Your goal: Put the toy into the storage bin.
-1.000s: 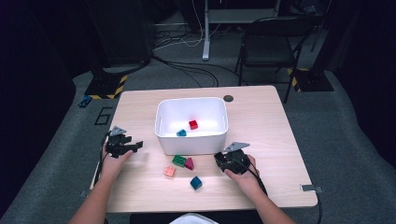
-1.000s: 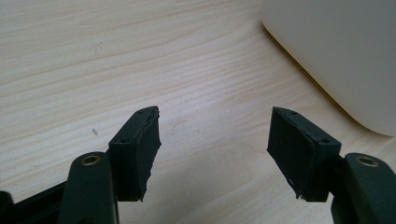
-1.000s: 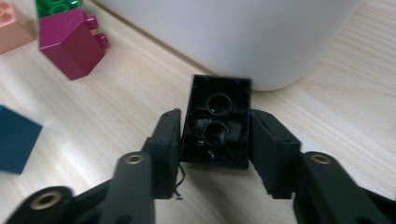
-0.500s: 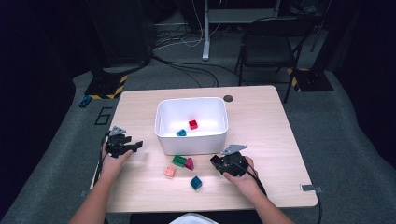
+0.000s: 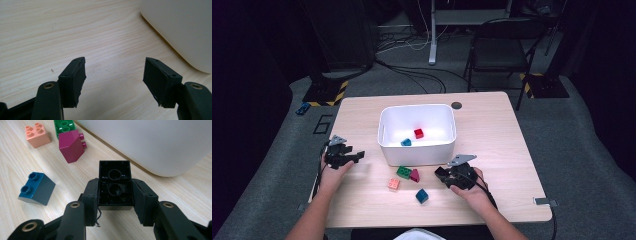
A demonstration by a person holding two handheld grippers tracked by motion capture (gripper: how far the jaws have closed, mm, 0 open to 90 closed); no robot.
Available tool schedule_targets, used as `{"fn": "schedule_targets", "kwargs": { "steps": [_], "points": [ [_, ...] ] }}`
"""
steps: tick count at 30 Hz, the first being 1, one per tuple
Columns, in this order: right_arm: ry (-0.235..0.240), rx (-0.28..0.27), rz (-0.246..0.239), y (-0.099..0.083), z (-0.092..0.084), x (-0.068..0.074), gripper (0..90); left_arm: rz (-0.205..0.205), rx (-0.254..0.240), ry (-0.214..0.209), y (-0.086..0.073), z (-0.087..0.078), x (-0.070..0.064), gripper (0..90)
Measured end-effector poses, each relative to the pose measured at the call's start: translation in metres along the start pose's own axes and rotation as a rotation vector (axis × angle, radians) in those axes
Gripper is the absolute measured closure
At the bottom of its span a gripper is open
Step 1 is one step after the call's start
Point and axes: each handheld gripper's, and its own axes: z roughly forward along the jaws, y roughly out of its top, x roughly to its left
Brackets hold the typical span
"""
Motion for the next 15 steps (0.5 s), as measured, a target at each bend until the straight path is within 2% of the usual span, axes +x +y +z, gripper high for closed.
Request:
{"fn": "schedule_targets", "kwargs": {
  "steps": [5, 10, 15],
  "points": [
    [0.014, -0.006, -0.020, 0.006, -0.008, -0.002, 58.5, -0.001, -0.005, 0.001, 0.000, 0.000, 0.000, 34.0],
    [0.028, -0.010, -0.012, 0.013, -0.019, -0.003, 58.5, 0.001, 0.000, 0.001, 0.000, 0.000, 0.000, 34.1],
    [0.033, -0.010, -0.032, 0.022, -0.030, -0.003, 58.5, 0.001, -0.005, 0.002, 0.000, 0.001, 0.000, 34.1]
  ]
}}
